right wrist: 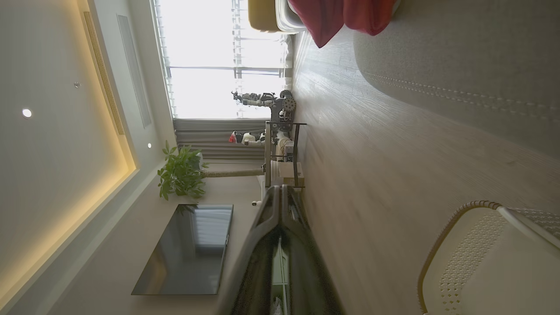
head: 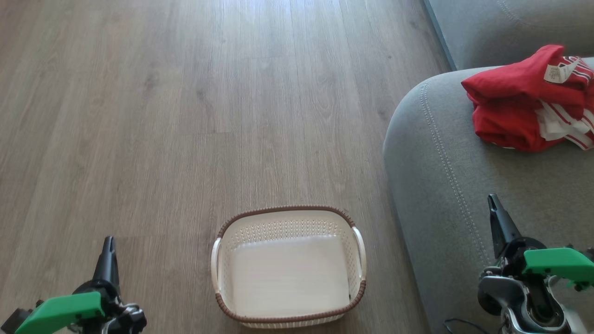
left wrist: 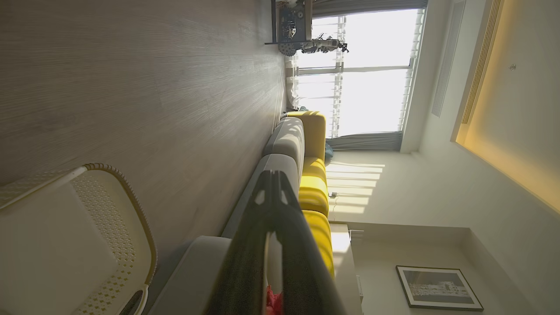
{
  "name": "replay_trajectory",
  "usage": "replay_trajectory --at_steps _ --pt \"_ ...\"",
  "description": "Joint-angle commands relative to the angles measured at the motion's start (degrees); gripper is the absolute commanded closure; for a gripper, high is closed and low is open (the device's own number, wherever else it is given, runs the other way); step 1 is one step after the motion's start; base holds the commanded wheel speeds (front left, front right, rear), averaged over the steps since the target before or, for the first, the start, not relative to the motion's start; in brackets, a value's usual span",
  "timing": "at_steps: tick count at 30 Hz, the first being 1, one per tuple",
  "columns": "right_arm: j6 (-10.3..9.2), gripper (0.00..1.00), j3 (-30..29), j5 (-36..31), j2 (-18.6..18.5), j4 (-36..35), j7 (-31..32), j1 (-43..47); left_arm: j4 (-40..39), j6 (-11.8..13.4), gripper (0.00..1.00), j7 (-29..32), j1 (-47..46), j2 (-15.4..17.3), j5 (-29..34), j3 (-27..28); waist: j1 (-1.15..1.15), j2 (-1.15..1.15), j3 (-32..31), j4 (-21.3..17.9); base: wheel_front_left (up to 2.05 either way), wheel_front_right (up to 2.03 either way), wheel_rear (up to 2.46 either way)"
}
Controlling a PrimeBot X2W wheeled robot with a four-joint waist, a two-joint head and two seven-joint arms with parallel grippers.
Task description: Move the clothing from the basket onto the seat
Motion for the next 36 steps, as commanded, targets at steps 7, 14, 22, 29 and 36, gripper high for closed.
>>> replay_trajectory --at_steps 7,14,22,29,36 --pt "0.0 1.0 1.13 1.91 -1.06 -2.28 0.68 -3.02 -2.12 -0.71 1.0 0.58 -2.88 0.13 -1.17 2.82 0.0 0.0 0.03 -0.03 0.0 0.0 0.0" --pt "0.0 1.0 1.42 2.16 -1.27 -2.31 0.46 -2.99 -2.12 -0.71 1.0 0.6 -2.88 0.12 -1.15 2.83 0.0 0.0 0.03 -0.03 0.0 0.0 0.0" --pt "0.0 1.0 1.8 2.5 -1.56 -2.34 0.15 -2.96 -2.12 -0.71 1.0 0.62 -2.88 0.1 -1.13 2.86 0.0 0.0 0.03 -0.03 0.0 0.0 0.0" --pt "0.0 1.0 2.13 2.79 -1.8 -2.37 -0.1 -2.94 -2.13 -0.71 1.0 0.63 -2.88 0.08 -1.11 2.88 0.0 0.0 0.03 -0.03 0.0 0.0 0.0" --pt "0.0 1.0 2.48 3.09 -2.06 -2.41 -0.38 -2.91 -2.13 -0.71 1.0 0.65 -2.88 0.07 -1.09 2.89 0.0 0.0 0.03 -0.03 0.0 0.0 0.0"
